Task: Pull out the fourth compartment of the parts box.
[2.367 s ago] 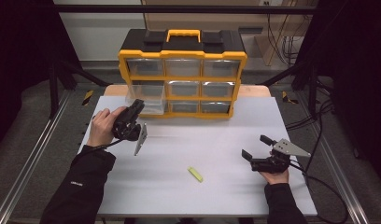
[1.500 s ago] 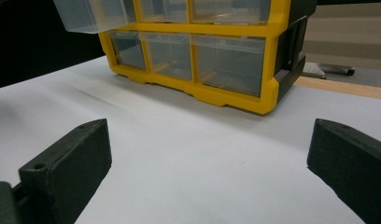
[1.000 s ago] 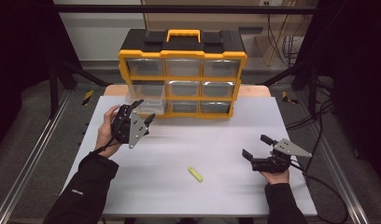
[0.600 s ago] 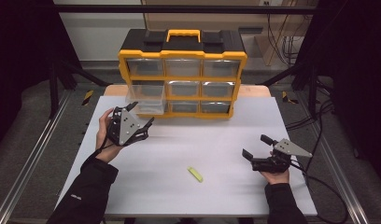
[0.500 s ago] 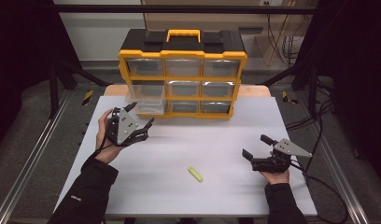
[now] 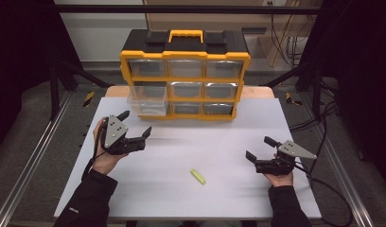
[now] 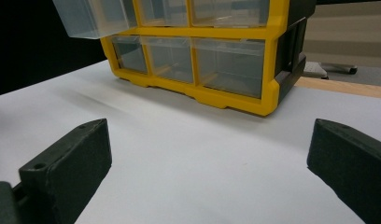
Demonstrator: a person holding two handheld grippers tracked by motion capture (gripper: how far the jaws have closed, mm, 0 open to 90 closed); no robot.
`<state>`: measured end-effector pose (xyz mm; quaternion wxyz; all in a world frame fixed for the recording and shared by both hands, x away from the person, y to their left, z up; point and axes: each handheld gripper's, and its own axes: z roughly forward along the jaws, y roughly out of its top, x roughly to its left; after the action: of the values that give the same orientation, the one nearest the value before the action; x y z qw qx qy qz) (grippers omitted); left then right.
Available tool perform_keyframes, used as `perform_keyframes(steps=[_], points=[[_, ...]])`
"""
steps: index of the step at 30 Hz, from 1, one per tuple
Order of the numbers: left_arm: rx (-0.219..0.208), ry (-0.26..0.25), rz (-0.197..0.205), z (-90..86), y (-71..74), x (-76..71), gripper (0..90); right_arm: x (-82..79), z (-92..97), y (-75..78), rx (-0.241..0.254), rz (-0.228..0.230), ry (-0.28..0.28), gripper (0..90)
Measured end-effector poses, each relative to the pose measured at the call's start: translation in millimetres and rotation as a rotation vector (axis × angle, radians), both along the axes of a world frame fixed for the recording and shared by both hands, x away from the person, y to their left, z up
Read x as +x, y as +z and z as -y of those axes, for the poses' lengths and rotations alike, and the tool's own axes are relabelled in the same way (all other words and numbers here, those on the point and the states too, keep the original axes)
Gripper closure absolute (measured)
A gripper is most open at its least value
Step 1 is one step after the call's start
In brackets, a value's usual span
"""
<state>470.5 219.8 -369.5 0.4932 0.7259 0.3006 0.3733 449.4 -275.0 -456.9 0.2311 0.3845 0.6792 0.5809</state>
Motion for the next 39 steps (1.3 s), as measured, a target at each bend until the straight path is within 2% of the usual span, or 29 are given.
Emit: perform_keyframes(steps=[3, 5, 9, 10, 11, 12, 19, 25, 26, 30, 35, 37, 38, 39], points=[[-0.017, 0.005, -0.011, -3.0, -2.5, -2.1, 8.3, -0.1, -0.1, 0.1, 0.001, -0.004, 0.001, 0.5], [-0.053, 0.008, -0.035, -9.1, -8.0, -5.4, 5.9, -0.2, -0.1, 0.5, 0.002, -0.01, 0.003, 0.5], [-0.073, -0.006, -0.063, -16.8, -14.9, -6.6, 3.5, -0.1, 0.0, 0.8, -0.002, -0.01, 0.005, 0.5], [-0.087, -0.008, -0.089, -18.4, -17.3, -7.8, 3.1, -0.1, -0.1, 0.8, -0.002, -0.01, 0.004, 0.5], [-0.087, -0.008, -0.089, -18.4, -17.3, -7.8, 2.4, -0.1, -0.1, 0.8, -0.002, -0.01, 0.004, 0.5], [-0.084, -0.01, -0.114, -21.3, -21.6, -8.5, 1.7, -0.1, -0.1, 0.9, -0.003, -0.008, 0.004, 0.5], [-0.094, -0.038, -0.136, -27.4, -35.2, -12.5, 0.8, -0.3, -0.7, 1.4, -0.003, -0.004, 0.004, 0.5], [-0.121, -0.014, -0.176, -31.3, -46.6, -14.2, 1.1, -0.6, -1.8, 2.1, -0.014, -0.003, 0.008, 0.4], [-0.137, -0.02, -0.19, -33.4, -50.8, -14.7, 1.3, -0.6, -2.3, 2.3, -0.014, -0.004, 0.01, 0.4], [-0.144, -0.009, -0.213, -36.5, -53.7, -15.1, 0.1, -0.8, -3.1, 2.9, -0.018, -0.002, 0.012, 0.4], [-0.165, -0.023, -0.212, -40.1, -57.0, -17.0, 0.6, -1.3, -4.8, 4.1, -0.024, -0.003, 0.017, 0.4], [-0.18, -0.032, -0.217, -42.2, -60.5, -17.4, 1.9, -1.6, -7.5, 5.3, -0.042, -0.001, 0.02, 0.5], [-0.178, -0.01, -0.267, -43.4, -63.1, -16.2, 0.9, -1.8, -8.6, 6.0, -0.046, -0.002, 0.021, 0.5], [-0.172, -0.003, -0.284, -44.6, -64.6, -15.4, 0.8, -1.7, -9.5, 6.6, -0.046, -0.004, 0.025, 0.5]])
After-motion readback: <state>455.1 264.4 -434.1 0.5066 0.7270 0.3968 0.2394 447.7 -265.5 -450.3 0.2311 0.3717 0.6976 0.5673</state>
